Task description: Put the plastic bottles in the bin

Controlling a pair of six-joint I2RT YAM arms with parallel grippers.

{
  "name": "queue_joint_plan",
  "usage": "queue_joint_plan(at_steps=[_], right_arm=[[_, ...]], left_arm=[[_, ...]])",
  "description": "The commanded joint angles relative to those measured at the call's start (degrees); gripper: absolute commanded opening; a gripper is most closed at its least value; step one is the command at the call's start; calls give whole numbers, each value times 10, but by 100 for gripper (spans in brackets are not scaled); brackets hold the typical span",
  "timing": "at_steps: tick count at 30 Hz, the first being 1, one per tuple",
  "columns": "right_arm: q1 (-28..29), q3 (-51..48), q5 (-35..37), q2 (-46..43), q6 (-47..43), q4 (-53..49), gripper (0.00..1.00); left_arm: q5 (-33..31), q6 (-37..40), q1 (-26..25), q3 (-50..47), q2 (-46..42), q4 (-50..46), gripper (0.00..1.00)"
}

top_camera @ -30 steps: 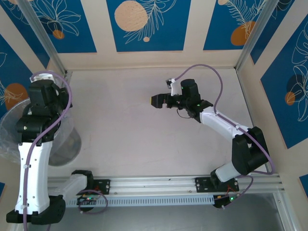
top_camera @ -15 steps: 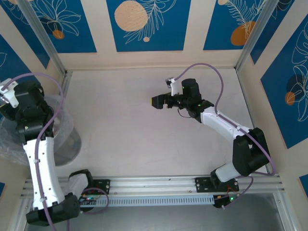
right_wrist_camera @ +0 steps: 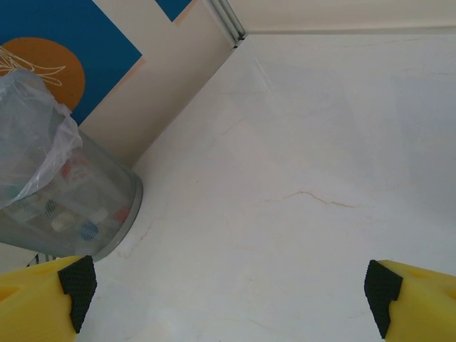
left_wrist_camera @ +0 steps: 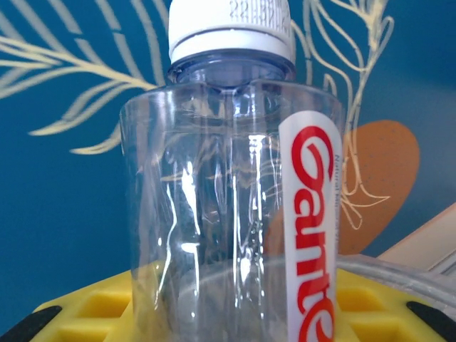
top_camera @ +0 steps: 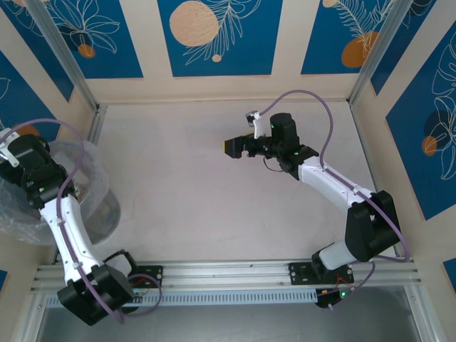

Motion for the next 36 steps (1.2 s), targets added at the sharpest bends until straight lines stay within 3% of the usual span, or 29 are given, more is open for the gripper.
queue_joint_plan(at_steps=[1, 4, 6, 9, 13, 17, 23, 27, 32, 36], right_arm=[[9, 11, 2, -18, 4, 8, 99], [10, 11, 8, -22, -6, 2, 99], [10, 10, 13, -25, -14, -2, 99], [10, 10, 17, -29, -24, -2, 99], [9, 9, 17, -28, -27, 0, 99], [10, 5, 17, -28, -22, 6, 99], [10, 2, 24, -34, -21, 2, 99], [9, -7, 52, -42, -17, 0, 99], [7, -22, 101, -52, 9, 0, 99], [4, -43, 159, -74, 22, 0, 99]], left_arm=[[38, 25, 16, -20, 0, 76, 40], [24, 24, 17, -48, -10, 93, 56], [3, 18, 17, -62, -20, 96, 74], [28, 4, 17, -62, -37, 77, 88], [53, -59, 16, -4, -46, -12, 93], [117, -133, 12, 67, -51, -120, 97], [174, -186, -30, 122, -66, -204, 99], [201, -205, -99, 144, -77, -218, 99], [173, -209, -229, 152, -73, -206, 100], [166, -207, -302, 126, -60, -168, 99]])
